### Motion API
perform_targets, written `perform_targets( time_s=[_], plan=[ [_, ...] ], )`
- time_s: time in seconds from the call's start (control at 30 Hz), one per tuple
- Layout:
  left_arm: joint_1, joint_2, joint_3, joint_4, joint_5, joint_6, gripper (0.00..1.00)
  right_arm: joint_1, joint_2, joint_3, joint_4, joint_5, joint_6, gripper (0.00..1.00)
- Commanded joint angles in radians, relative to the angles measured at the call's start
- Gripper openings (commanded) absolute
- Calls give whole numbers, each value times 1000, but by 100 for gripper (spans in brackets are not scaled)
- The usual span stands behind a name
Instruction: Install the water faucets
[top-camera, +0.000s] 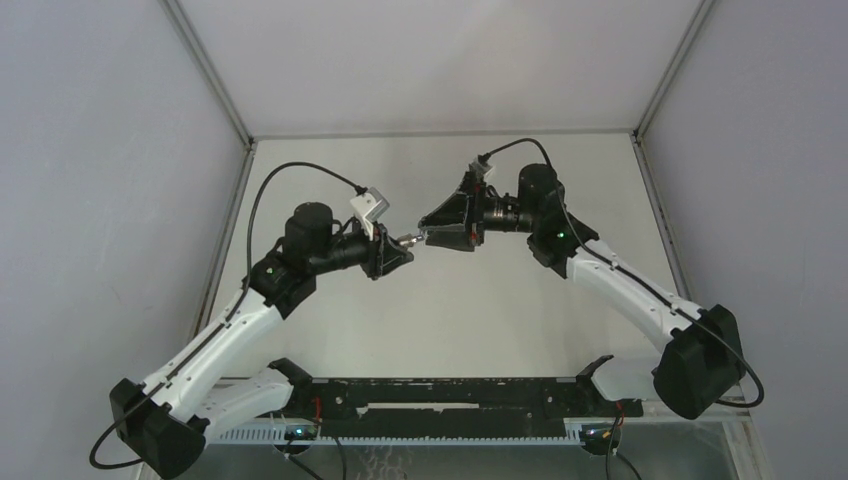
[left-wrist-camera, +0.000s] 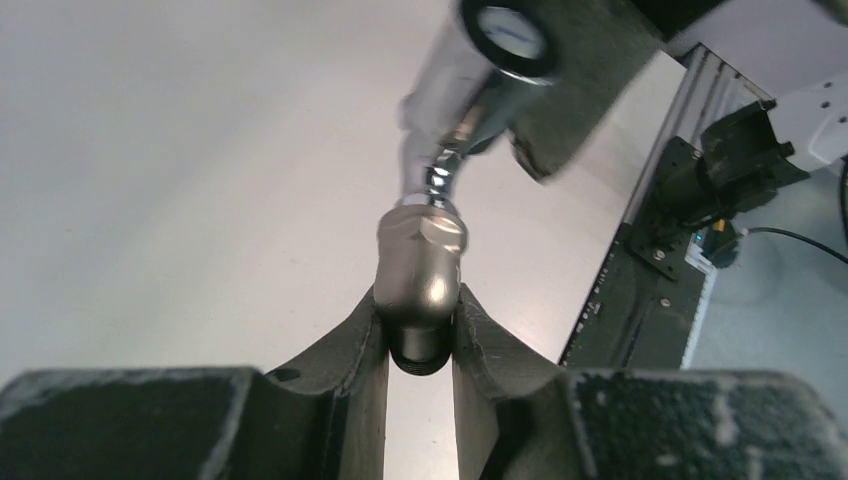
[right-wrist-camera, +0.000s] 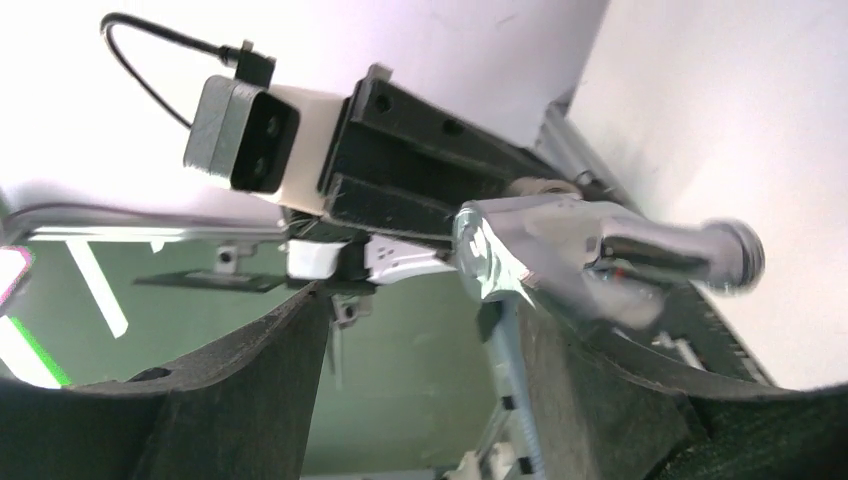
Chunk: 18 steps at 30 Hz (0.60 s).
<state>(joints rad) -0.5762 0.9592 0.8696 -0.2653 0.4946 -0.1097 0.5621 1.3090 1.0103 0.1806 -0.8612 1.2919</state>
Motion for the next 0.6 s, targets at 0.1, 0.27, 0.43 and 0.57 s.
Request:
perform_targets(
  time_s=[0.1, 0.27, 0.43, 0.57],
  plan=[
    [-12, -3, 67, -80, 198, -24, 0, -54, -200, 92, -314, 262, -470, 75],
    [-3, 36, 116, -86, 265, -66, 0, -52, -331, -45, -205, 246, -724, 75],
    [10, 71, 144, -110, 321, -98, 0, -52, -439, -257, 46, 231, -905, 78],
    [10, 81, 129, -100, 287, -119, 0, -55, -419, -262, -6, 262, -935, 79]
  ],
)
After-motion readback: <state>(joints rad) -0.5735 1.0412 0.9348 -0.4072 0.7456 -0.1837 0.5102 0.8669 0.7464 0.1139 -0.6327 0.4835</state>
